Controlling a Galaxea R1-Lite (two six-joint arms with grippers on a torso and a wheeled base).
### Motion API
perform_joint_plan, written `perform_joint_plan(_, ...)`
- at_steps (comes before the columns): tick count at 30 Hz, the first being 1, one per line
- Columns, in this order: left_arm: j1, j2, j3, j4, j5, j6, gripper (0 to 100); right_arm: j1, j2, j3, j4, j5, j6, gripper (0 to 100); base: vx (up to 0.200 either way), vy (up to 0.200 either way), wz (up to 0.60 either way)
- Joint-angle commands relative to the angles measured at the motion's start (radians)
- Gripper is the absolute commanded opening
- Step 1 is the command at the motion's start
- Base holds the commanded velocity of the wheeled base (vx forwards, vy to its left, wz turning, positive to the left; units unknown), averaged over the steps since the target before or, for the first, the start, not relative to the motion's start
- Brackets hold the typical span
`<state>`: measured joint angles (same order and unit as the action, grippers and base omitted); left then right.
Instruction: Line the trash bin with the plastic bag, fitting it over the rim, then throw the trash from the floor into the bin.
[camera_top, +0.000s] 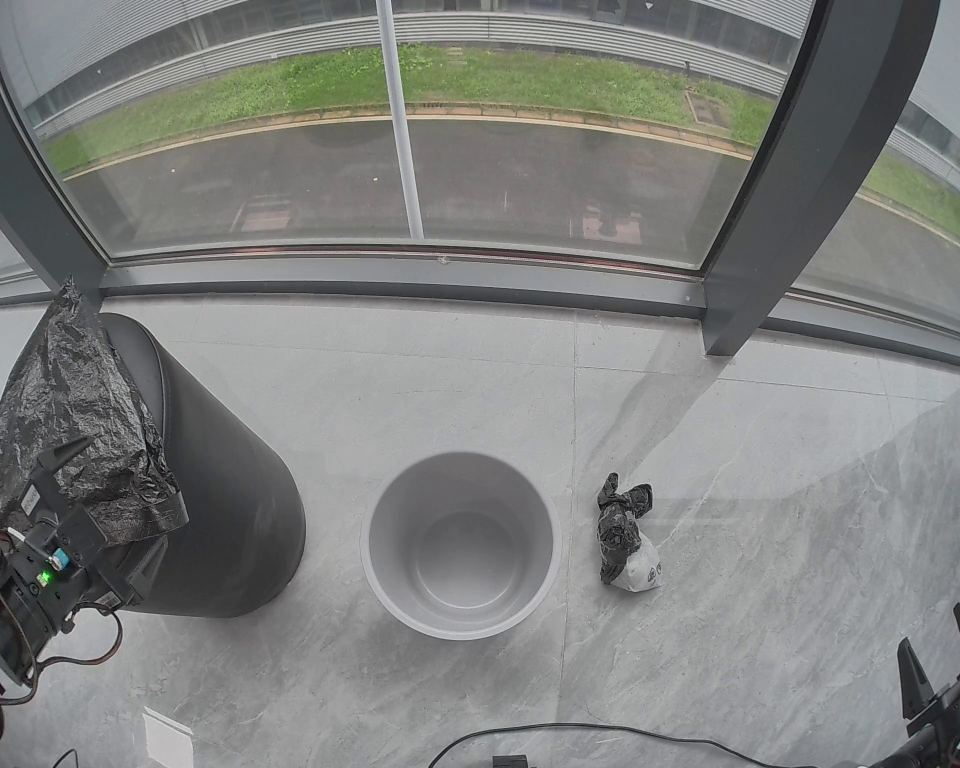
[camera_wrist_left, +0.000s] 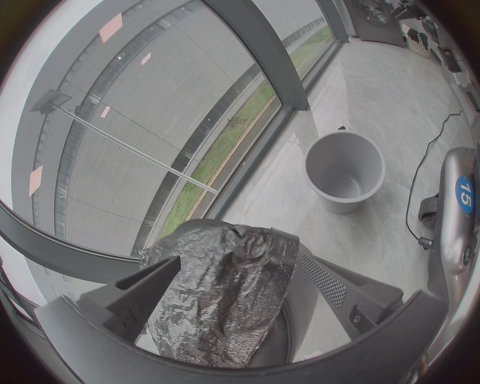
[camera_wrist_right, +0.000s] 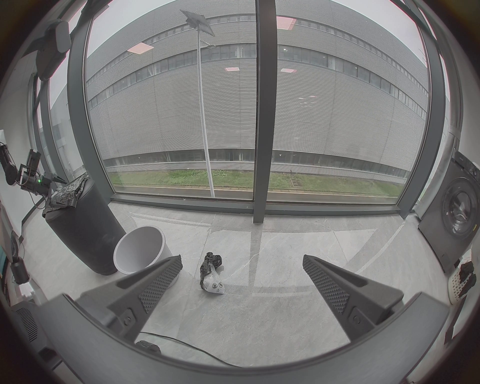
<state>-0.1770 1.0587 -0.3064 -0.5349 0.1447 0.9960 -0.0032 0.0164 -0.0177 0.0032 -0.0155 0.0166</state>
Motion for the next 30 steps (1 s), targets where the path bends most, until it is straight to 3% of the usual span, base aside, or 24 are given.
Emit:
perform_joint_plan(1,-0.004,0.075,0.010,-0.004,0.018,0.000,100,0.000,-0.013,0.015,0.000,0.000,0.000,100,0.000,0.000,0.00)
perform_joint_plan(11,-0.004,0.129,-0.010,-0.019,0.021,-0.007,100,0.000,-0.013,0.016,0.000,0.000,0.000,100,0.000,0.000,0.00)
perform_joint_plan(30,0.001,0.201,0.027,-0.240,0.065,-0.005,100,0.000,-0.013,0.016,0.000,0.000,0.000,100,0.000,0.000,0.00)
